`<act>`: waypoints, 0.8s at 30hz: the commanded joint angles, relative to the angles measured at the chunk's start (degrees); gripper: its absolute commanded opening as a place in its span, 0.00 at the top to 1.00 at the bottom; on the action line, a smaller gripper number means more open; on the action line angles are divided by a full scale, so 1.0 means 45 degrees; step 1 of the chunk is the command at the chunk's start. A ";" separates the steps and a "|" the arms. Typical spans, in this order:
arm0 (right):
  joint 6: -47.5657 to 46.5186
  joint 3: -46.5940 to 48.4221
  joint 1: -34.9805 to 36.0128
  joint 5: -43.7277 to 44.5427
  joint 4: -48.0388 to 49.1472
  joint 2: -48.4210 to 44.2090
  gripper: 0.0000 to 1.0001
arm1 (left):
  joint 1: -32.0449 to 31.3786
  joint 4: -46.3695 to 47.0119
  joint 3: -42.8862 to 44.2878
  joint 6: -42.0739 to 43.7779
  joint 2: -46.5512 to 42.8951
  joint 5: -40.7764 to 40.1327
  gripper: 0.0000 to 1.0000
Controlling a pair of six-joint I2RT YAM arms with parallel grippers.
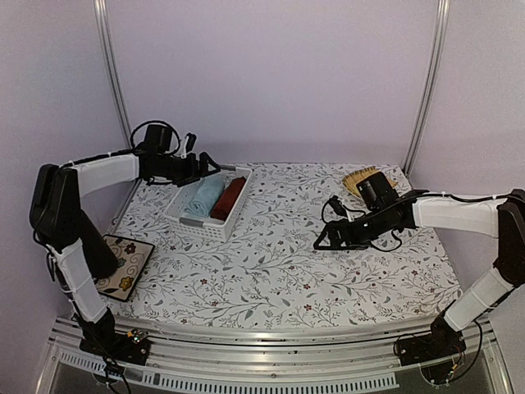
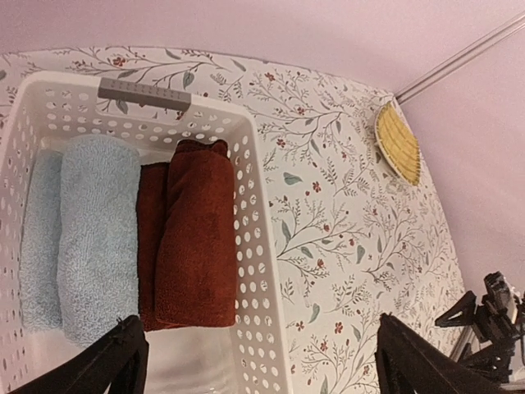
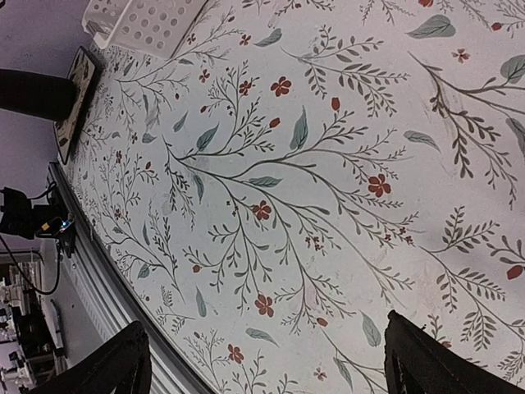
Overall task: Roll the towels
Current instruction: Reset both arms
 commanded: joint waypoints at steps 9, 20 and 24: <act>-0.0201 -0.1428 -0.0111 0.5084 0.0403 -0.3473 0.01 | -0.1056 -0.0362 -0.2428 0.1645 -0.4332 -0.2601 0.03; -0.0557 -0.3698 -0.0175 1.0039 0.1547 -0.9145 0.01 | -0.2063 0.3878 -0.8805 0.2926 -1.0372 -0.4075 0.03; -0.0822 -0.4113 -0.0175 1.0714 0.1502 -1.0651 0.01 | -0.2525 0.3349 -0.9733 0.3321 -1.1680 -0.4778 0.03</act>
